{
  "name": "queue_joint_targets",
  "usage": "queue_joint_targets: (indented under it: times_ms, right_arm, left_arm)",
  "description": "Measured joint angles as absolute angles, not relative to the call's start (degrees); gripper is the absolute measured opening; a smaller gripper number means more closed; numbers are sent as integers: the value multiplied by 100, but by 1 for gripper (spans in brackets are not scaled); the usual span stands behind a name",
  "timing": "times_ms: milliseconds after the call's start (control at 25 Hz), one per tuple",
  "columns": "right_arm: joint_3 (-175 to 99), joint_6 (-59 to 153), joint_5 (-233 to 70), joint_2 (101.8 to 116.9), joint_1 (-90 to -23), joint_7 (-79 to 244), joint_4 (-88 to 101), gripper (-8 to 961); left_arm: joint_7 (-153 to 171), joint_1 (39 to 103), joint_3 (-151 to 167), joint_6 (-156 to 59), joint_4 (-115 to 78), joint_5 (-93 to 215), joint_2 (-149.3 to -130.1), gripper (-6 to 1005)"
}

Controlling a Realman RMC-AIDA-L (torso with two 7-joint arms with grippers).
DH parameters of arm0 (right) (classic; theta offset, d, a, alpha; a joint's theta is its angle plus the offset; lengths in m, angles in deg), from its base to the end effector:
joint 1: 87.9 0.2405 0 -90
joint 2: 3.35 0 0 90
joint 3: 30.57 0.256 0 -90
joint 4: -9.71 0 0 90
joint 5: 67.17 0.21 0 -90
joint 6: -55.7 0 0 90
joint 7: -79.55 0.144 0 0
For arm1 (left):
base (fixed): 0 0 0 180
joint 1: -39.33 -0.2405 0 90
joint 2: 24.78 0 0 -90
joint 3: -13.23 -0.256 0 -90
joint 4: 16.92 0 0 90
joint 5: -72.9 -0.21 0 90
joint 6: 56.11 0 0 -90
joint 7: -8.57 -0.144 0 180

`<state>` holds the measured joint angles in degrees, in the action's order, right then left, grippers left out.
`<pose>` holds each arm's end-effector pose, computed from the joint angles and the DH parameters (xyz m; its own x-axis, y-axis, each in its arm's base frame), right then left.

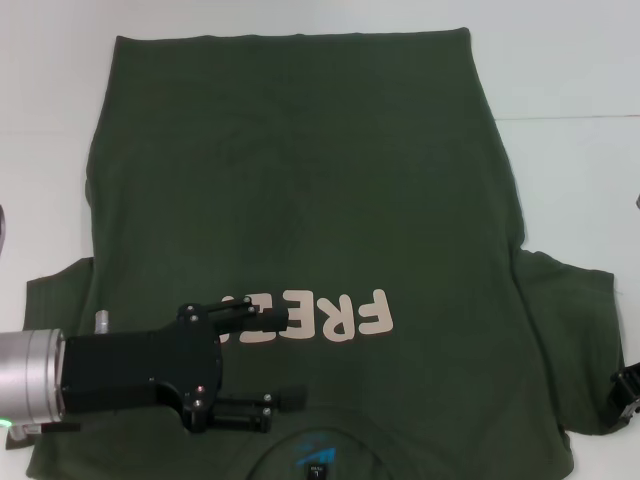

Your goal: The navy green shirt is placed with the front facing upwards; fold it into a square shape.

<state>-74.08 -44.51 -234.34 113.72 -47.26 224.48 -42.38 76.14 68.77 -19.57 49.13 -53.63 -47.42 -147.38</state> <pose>0.2889 0.3330 0.0427 0.2030 -0.9609 0.1885 -0.8811 -0.2633 -0.3929 -0.2458 0.2835 -0.0160 0.7833 0.2110 0.5847 0.2549 -0.9669 0.0074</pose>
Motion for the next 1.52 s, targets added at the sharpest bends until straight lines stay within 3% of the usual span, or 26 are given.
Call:
queue_joint_targets:
  times_ms: [480,1520]
  right_arm:
    - [-7360,-3466,-23492,11041,-4997,22398,-4522,0]
    - [-7345,-2443,-23505,10810,-5357,22409,-4759,1]
  left_arm:
    - [7607,6876,-1942,4907,-5357,-4742,-14759,873]
    - [7626,6917,-1859,4859,-5357,-4682,-14795,874]
